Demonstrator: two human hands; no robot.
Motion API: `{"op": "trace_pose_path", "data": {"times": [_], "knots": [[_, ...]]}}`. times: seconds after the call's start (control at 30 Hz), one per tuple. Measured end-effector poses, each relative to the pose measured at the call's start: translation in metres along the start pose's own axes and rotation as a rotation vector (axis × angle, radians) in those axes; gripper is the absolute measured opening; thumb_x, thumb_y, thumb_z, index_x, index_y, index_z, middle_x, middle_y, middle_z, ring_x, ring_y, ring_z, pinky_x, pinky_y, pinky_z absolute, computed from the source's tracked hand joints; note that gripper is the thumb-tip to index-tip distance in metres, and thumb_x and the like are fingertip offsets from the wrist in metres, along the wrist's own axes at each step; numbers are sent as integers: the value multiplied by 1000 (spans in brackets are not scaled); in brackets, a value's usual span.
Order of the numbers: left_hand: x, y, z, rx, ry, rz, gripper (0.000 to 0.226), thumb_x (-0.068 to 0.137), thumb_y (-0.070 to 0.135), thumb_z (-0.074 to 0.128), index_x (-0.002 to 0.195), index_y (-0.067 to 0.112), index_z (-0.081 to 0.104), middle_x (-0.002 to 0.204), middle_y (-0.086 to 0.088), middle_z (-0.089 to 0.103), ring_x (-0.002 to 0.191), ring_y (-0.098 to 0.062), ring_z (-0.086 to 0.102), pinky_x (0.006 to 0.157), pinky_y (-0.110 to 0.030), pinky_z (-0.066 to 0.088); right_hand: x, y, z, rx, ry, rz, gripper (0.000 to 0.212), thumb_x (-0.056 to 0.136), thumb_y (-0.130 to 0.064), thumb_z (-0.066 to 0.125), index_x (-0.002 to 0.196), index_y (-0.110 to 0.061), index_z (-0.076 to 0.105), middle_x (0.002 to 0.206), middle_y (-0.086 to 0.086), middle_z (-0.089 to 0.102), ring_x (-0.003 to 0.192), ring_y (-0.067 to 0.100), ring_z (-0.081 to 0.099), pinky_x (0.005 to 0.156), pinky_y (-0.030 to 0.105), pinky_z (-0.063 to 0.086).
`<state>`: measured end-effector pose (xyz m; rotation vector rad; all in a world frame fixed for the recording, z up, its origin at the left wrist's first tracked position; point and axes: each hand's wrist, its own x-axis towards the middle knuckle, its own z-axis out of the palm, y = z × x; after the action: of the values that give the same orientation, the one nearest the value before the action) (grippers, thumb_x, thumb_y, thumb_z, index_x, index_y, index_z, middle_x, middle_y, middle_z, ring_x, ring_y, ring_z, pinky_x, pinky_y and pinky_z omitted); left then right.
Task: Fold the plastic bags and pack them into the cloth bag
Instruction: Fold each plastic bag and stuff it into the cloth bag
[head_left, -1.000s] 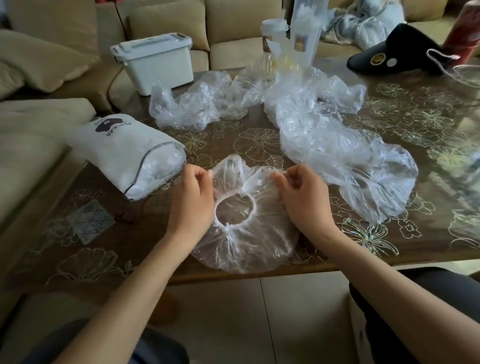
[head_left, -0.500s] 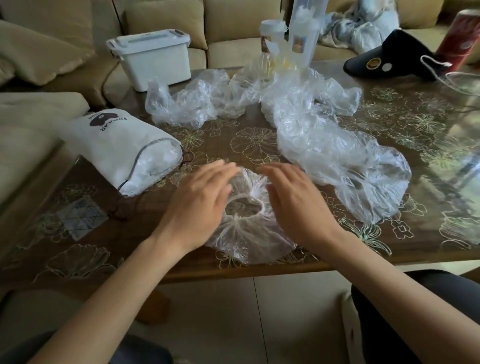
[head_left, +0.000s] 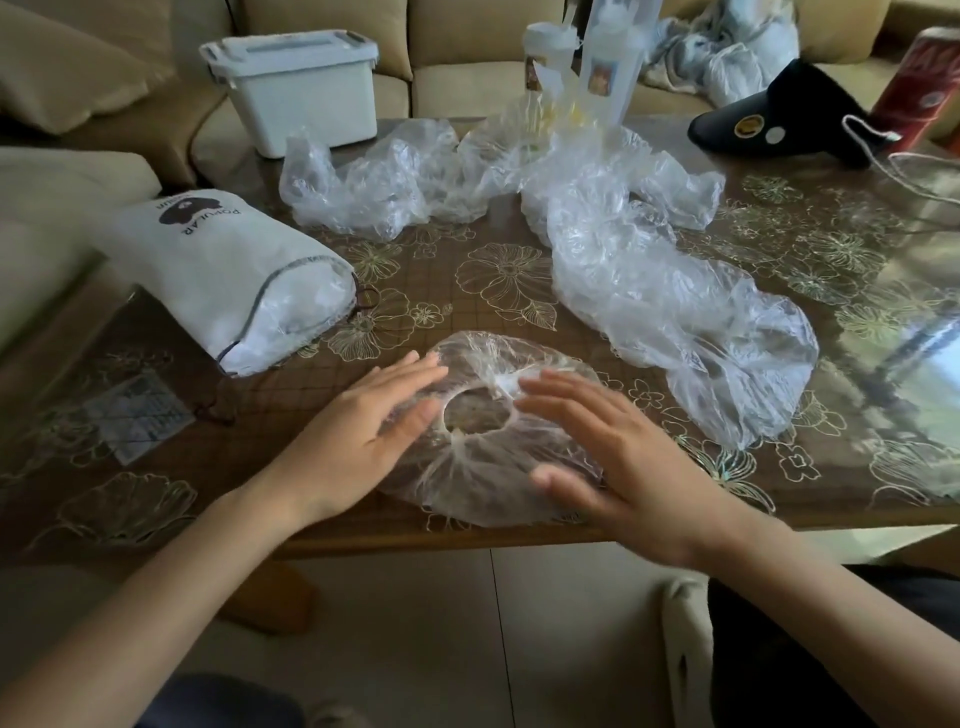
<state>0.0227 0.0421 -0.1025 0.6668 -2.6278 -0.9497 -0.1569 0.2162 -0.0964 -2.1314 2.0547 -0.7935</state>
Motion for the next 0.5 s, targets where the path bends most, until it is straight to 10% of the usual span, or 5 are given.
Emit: {"op": "trace_pose_path", "data": {"times": [0.27,0.5], "knots": [[-18,13,-8,-117,-36,-21,45,84,62,45,122,39,56,127,30,44,112,34,28,91,7,23,-9,0,21,59,12,-88,25,92,-24,48,109,-12,63,129,1,59,123,14,51,103,28,39],[-10,12,-17,-107,-53,19,74,49,66,77,118,49,56,141,23,38,124,23,28,95,5,22,-3,-2,3,591,182,267,16,89,-24,52,90,-14,63,79,-13,63,72,0,56,64,16,44]]}}
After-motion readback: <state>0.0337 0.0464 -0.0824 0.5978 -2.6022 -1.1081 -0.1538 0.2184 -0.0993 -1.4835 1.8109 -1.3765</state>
